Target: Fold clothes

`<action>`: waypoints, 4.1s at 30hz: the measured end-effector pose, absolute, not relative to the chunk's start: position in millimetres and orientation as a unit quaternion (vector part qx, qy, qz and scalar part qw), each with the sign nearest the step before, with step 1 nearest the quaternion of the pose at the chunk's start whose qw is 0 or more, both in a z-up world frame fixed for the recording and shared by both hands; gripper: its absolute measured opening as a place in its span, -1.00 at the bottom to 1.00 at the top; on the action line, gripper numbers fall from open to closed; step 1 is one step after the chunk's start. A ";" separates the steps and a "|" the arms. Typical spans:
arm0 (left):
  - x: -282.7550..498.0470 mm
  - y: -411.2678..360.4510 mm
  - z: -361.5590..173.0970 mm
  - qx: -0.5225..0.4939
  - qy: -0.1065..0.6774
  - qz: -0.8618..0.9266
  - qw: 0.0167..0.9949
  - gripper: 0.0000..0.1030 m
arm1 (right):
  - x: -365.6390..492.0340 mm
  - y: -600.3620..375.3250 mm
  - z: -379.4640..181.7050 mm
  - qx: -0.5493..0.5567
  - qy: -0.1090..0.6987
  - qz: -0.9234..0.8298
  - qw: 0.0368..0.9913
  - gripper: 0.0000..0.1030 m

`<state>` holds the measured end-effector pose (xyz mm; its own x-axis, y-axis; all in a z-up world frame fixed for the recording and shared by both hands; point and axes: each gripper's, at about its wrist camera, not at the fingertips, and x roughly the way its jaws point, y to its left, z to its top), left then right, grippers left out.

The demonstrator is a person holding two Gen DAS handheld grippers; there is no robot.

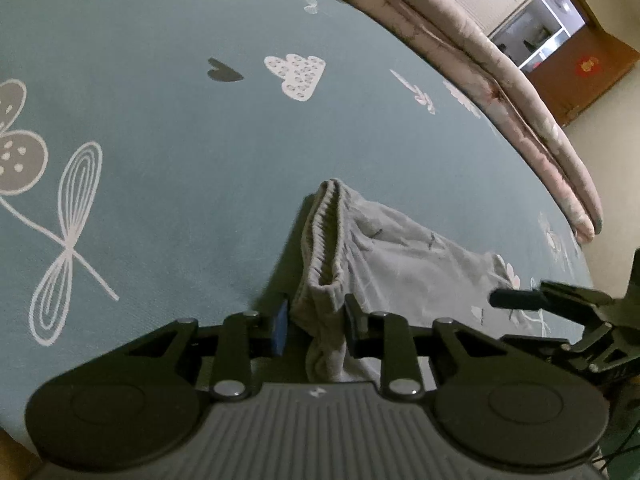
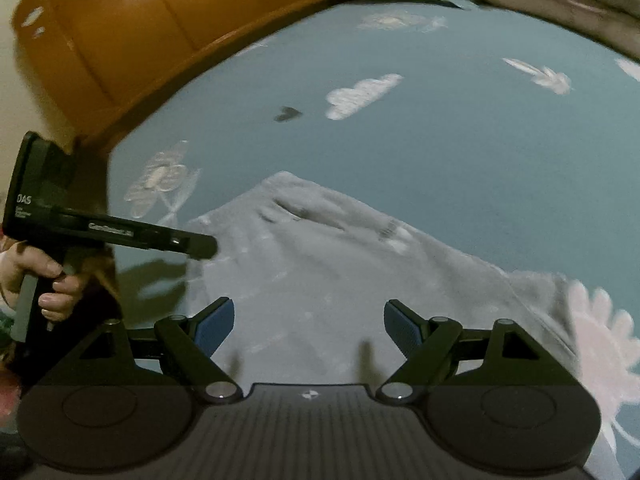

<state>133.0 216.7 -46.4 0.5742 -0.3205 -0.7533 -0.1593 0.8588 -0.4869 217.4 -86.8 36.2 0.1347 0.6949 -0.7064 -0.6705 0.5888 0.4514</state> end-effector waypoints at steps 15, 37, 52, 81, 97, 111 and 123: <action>152.4 221.7 -36.5 -0.264 0.497 -0.065 0.824 -0.50 | 134.8 39.8 39.6 -0.187 0.343 0.539 0.746 0.62; 130.3 241.4 -43.6 -0.339 0.493 -0.035 0.801 -0.04 | 147.6 41.9 41.5 -0.202 0.352 0.466 0.786 -0.78; 160.4 231.3 -83.9 -0.424 0.477 -0.055 0.768 0.08 | 152.5 36.0 36.6 -0.185 0.355 0.465 0.790 -0.78; 192.4 128.9 37.2 -0.138 0.511 -0.194 0.826 -0.68 | 160.2 -165.9 40.9 0.005 0.453 0.242 0.858 0.20; 201.7 8.4 74.4 -0.120 0.509 -0.375 0.765 -0.68 | 105.0 -286.5 34.5 0.096 0.469 0.035 0.877 0.23; 218.6 -130.2 61.6 -0.061 0.551 -0.473 0.684 -0.68 | 65.8 -334.6 28.6 0.135 0.457 -0.049 0.878 0.26; 208.7 -215.0 53.4 -0.022 0.560 -0.507 0.655 -0.67 | 33.4 -358.4 26.9 0.148 0.463 -0.112 0.866 0.28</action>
